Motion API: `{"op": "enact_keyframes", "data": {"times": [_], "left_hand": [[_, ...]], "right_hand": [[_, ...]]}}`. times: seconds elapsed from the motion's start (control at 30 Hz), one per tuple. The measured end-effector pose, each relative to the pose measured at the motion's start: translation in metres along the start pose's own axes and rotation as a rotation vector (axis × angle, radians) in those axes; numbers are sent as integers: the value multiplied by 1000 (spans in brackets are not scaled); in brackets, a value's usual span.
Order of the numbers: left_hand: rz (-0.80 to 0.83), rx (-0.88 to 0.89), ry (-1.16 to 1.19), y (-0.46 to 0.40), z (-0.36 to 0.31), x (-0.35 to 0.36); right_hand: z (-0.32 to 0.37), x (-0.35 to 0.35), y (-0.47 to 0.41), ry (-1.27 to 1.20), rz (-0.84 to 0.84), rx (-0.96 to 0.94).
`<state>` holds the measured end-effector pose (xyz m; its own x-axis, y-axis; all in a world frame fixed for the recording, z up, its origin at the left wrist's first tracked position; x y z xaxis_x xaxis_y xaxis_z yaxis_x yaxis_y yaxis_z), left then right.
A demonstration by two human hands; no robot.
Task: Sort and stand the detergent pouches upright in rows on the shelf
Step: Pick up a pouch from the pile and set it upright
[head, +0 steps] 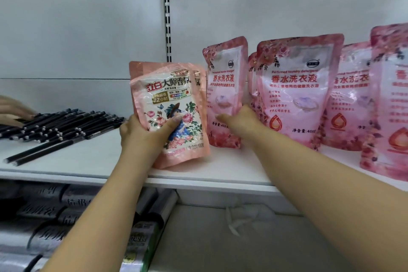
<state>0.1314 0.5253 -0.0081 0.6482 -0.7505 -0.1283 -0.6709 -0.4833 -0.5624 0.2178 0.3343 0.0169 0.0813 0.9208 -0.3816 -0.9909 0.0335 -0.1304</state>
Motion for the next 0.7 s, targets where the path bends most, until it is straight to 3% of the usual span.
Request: {"op": "enact_keyframes", "data": {"times": [0.27, 0.57, 0.7], "left_hand": [[6, -53, 40, 1, 1, -5], [200, 118, 48, 20, -17, 2], [300, 101, 39, 16, -8, 5]], "right_hand": [[-12, -31, 55, -105, 108, 15], [-42, -104, 95, -447, 123, 28], [-45, -120, 105, -252, 79, 4]]}}
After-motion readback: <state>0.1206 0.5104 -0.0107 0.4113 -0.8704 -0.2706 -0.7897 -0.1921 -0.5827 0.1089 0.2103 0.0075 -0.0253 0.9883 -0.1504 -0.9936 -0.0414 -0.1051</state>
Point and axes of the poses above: each hand's wrist, its own y-axis away from the middle knuckle, its own x-axis out of the palm, z = x × y, the point moved 4 cm from there along -y, towards the middle knuckle, and after that the axes turned 9 degrees about x, right-handed, at the moved point
